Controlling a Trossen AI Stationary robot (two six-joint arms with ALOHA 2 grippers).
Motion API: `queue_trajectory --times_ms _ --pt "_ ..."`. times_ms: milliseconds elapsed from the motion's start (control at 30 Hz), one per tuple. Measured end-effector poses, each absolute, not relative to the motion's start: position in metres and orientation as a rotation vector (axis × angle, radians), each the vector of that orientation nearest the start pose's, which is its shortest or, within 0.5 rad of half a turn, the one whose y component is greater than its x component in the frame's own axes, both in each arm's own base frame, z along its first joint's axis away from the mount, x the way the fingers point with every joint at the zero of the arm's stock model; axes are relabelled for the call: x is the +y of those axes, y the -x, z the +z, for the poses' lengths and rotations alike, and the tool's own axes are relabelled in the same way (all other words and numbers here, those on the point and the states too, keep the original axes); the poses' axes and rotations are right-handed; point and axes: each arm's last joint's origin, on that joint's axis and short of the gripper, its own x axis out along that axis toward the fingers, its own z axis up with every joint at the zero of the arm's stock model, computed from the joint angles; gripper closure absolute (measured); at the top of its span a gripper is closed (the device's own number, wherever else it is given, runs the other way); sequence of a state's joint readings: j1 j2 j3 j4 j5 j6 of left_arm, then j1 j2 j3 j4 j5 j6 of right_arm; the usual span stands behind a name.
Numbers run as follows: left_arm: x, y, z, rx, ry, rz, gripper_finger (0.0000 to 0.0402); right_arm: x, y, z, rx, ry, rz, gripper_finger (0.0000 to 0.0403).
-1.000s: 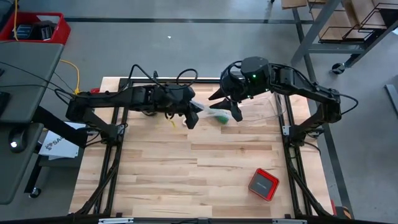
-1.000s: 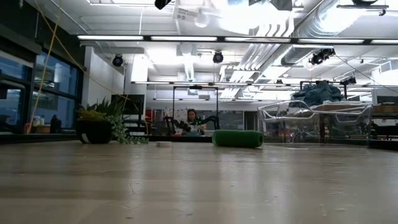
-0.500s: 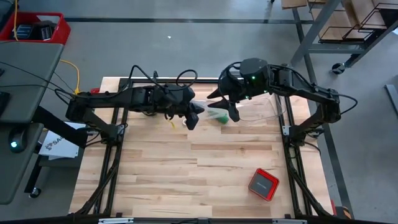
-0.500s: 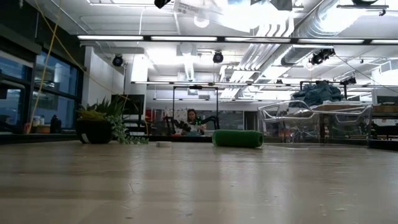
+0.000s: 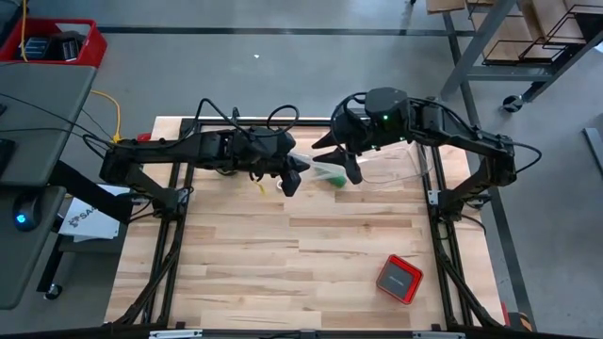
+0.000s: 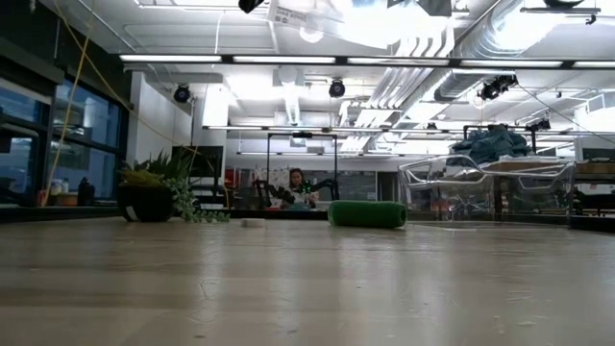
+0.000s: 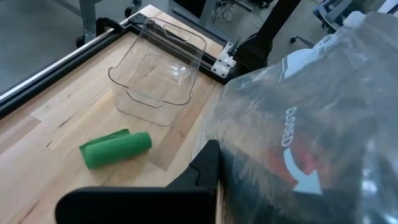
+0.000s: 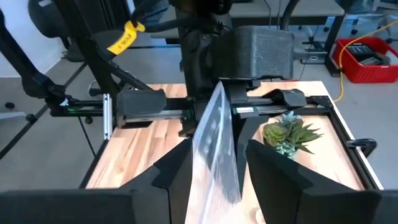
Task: Roll bandage
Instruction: Open the transparent zip bag
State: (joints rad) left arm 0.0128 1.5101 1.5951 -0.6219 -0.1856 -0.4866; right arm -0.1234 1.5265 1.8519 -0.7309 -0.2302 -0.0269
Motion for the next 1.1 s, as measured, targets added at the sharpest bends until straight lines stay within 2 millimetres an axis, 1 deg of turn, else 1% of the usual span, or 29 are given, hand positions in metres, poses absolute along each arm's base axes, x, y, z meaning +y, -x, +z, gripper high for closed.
queue_trajectory --times_ms 333,467,633,933,1100 --pt "0.01 -0.328 0.403 0.421 0.443 0.309 0.0401 -0.033 -0.307 0.461 0.435 -0.041 0.09 0.0258" --pt "0.009 -0.328 0.403 0.428 0.448 0.29 0.0401 -0.034 -0.305 0.458 0.473 -0.037 0.052 0.0258" --pt "0.008 -0.328 0.402 0.44 0.464 0.262 0.0401 -0.034 -0.304 0.457 0.483 -0.038 0.047 0.0258" --pt "0.01 -0.316 0.408 0.448 0.427 0.299 0.0401 -0.033 -0.299 0.45 0.574 -0.026 0.056 0.0258" --pt "0.01 -0.311 0.409 0.463 0.409 0.326 0.0401 -0.033 -0.298 0.449 0.587 -0.029 0.059 0.0258"
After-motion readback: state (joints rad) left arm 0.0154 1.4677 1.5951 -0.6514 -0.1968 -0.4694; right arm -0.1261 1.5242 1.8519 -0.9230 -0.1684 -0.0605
